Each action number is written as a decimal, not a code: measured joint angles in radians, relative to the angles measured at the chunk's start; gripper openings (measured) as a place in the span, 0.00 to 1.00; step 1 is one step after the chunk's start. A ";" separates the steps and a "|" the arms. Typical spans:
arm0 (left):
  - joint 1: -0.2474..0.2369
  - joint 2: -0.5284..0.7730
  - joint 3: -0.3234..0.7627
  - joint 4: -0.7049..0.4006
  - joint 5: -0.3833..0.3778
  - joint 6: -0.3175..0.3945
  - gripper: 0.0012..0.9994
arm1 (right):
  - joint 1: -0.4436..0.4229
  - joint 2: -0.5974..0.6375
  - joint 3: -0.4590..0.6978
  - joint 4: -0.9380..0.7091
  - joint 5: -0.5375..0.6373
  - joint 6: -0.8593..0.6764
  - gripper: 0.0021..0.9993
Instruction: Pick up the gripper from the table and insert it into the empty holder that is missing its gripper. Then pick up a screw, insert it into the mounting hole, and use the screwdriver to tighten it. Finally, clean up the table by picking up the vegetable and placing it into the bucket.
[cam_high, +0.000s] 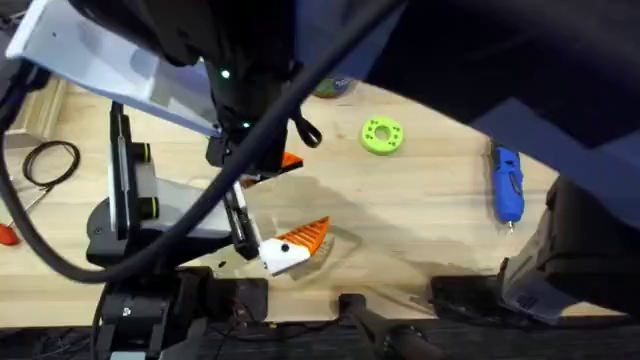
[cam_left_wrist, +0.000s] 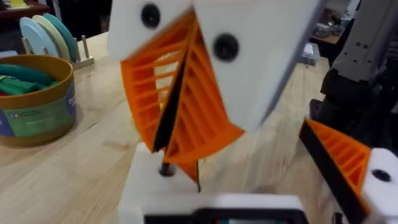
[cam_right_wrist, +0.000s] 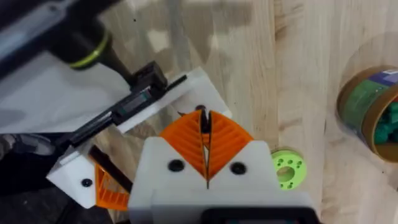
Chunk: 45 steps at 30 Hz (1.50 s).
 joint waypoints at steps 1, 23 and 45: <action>0.000 0.000 0.000 0.000 0.000 0.000 0.99 | -0.001 0.000 0.000 0.000 0.000 0.001 0.00; 0.000 0.000 0.000 0.001 0.000 0.009 0.99 | -0.002 0.011 0.025 -0.002 -0.004 0.016 0.00; 0.000 0.000 0.000 0.001 0.000 0.014 0.99 | -0.002 0.011 0.052 -0.031 -0.007 0.023 0.00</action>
